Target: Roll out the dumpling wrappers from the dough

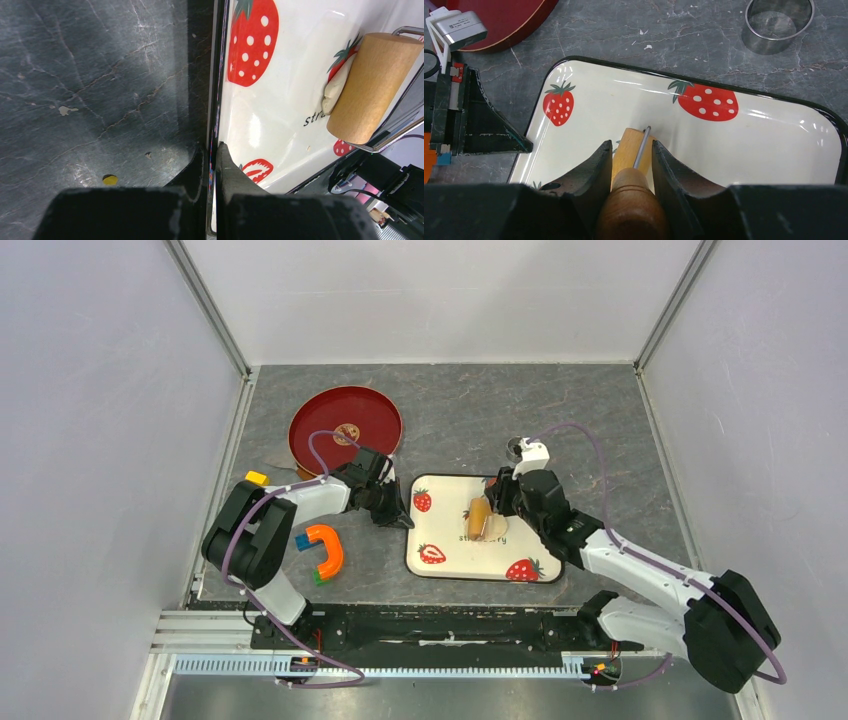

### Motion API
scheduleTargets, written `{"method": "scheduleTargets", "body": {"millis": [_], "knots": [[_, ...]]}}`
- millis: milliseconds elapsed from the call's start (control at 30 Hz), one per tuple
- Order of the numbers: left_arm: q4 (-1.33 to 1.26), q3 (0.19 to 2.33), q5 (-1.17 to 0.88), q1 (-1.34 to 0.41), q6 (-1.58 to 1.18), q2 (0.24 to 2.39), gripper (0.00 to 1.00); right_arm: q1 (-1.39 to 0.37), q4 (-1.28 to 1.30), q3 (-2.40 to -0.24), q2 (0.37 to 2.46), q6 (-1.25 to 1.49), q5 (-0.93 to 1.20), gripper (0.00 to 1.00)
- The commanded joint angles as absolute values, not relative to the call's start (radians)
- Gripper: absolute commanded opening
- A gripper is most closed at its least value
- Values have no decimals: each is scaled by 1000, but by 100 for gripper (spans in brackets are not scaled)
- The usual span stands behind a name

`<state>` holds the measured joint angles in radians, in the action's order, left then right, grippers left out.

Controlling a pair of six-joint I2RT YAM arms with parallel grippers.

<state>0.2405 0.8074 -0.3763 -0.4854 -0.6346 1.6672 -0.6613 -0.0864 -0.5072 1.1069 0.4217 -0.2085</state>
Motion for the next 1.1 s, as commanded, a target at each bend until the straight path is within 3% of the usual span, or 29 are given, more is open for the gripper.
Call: {"method": "scheduleTargets", "body": {"millis": [0,1067], "knots": [[331,751,-198,-497,-572,1766,2,-713,333,-400,1248,380,-174,0],[331,750,-199,-497,-572,1767,2,-874,225,-449,1264,532,-148,0]]}}
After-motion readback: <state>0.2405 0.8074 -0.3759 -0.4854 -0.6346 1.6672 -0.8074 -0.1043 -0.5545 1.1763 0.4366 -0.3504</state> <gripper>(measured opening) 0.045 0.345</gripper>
